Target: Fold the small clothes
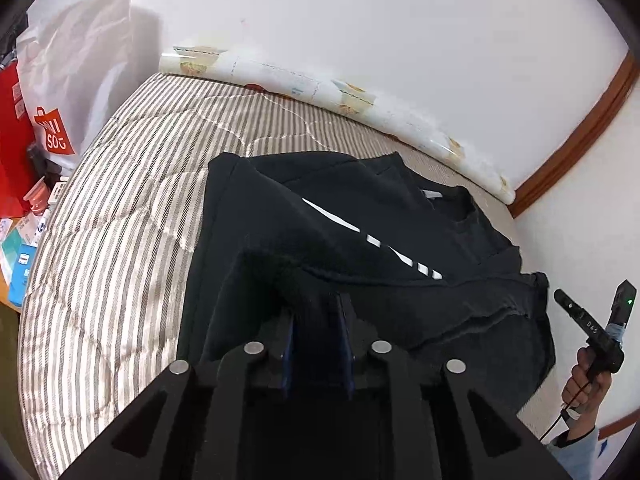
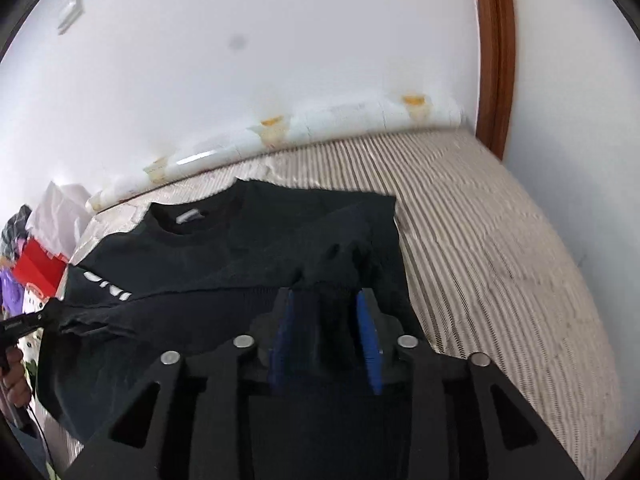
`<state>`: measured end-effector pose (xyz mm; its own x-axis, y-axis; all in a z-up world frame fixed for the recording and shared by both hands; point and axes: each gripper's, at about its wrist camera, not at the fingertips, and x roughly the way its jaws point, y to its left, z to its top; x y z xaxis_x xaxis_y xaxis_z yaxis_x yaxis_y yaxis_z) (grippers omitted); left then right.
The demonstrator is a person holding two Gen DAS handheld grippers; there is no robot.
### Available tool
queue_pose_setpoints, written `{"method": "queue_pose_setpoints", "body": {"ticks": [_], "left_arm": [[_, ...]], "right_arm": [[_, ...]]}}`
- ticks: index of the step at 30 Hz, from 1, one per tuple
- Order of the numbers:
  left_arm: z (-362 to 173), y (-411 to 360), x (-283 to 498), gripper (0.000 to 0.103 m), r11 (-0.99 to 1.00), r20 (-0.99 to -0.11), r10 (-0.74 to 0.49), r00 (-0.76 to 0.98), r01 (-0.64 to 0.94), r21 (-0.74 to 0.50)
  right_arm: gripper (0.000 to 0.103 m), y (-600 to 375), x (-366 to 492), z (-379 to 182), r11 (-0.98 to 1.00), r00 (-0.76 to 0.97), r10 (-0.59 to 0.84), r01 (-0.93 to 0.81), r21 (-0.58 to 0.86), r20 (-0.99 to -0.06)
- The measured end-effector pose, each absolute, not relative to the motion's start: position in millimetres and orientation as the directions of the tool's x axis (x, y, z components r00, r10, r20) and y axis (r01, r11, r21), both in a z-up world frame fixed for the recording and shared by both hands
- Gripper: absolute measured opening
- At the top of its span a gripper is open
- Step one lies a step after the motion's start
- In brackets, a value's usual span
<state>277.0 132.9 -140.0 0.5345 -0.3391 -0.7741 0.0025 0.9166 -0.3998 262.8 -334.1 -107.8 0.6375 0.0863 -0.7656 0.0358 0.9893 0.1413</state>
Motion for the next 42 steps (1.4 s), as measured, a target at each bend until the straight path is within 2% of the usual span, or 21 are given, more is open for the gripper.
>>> {"method": "queue_pose_setpoints", "body": {"ticks": [2, 5, 8, 11, 15, 20, 28, 38, 42], "left_arm": [[-135.8, 132.6, 267.1, 0.028, 0.914, -0.765, -0.352, 0.54, 0.021, -0.405], [-132.4, 129.6, 248.8, 0.029, 0.913, -0.757, -0.366, 0.542, 0.052, -0.404], [-135.8, 123.6, 235.0, 0.029, 0.919, -0.771, -0.365, 0.521, 0.072, -0.387], [-141.9, 115.8, 230.5, 0.029, 0.926, -0.787, -0.355, 0.504, 0.076, -0.369], [-147.3, 105.7, 233.8, 0.029, 0.936, -0.802, -0.333, 0.496, 0.069, -0.345], [-148.1, 91.8, 240.7, 0.034, 0.955, -0.813, -0.287, 0.506, 0.083, -0.285], [-151.6, 65.4, 267.2, 0.035, 0.988, -0.825, -0.157, 0.543, 0.098, -0.123], [-149.9, 68.0, 332.9, 0.035, 0.985, -0.818, -0.172, 0.549, 0.087, -0.148], [-143.6, 72.6, 343.6, 0.035, 0.988, -0.808, -0.153, 0.568, 0.08, -0.131]], "right_arm": [[0.036, -327.4, 251.9, -94.6, 0.99, 0.658, 0.103, 0.008, 0.144, -0.746], [0.038, -312.6, 236.7, -84.6, 0.985, 0.662, 0.161, -0.061, 0.161, -0.732], [0.038, -289.1, 227.9, -94.3, 0.973, 0.614, 0.23, -0.167, 0.16, -0.755], [0.038, -273.7, 226.6, -116.1, 0.974, 0.572, 0.211, -0.194, 0.119, -0.793], [0.032, -271.1, 234.4, -149.6, 0.979, 0.512, 0.188, -0.161, 0.121, -0.838], [0.027, -281.6, 236.6, -158.9, 0.983, 0.523, 0.183, -0.116, 0.143, -0.833], [0.027, -280.1, 254.4, -164.2, 0.99, 0.531, 0.143, -0.076, 0.122, -0.835], [0.021, -291.9, 317.3, -155.6, 0.98, 0.576, 0.189, -0.057, 0.193, -0.795], [0.019, -284.4, 339.7, -143.8, 0.984, 0.607, 0.177, -0.088, 0.156, -0.775]]}}
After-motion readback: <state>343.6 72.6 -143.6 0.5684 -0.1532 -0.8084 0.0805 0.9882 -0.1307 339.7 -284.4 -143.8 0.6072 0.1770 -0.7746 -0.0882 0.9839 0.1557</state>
